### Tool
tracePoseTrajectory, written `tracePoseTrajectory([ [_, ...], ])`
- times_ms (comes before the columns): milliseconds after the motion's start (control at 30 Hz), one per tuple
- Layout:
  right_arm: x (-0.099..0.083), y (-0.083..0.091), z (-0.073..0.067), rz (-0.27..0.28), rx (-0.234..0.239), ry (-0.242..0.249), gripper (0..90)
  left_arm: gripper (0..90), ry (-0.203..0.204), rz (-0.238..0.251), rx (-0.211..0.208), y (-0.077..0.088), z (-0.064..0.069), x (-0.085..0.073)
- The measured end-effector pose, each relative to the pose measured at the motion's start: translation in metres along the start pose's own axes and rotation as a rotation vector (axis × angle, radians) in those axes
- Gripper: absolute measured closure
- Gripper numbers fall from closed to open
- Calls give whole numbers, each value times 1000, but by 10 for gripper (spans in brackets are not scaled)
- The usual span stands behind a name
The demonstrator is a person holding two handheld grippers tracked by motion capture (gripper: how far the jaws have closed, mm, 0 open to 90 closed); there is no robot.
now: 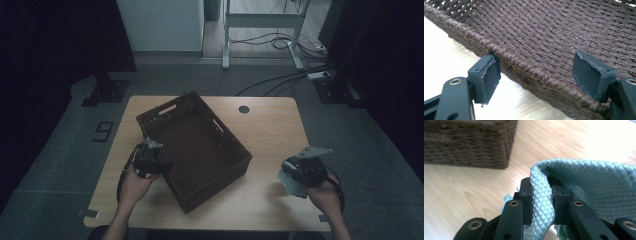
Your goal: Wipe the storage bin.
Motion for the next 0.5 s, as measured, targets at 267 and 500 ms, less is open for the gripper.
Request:
tracePoseTrajectory([
  [267, -19, -1, 12, -28, -44, -44, 727, 230, 0, 0, 1, 0, 0, 0],
  [500, -40, -20, 15, -70, -38, -83, 712, 230, 3, 1, 0, 0, 0, 0],
])
Point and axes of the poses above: each handheld gripper's, and its own axes: y roughly backward along the jaws, x roughly out of its top, z roughly to its right, the point moved 1 cm from there along -y, roughly forward along the jaws, and after that the axes turned 14 degrees about y, right-handed, at the moved point
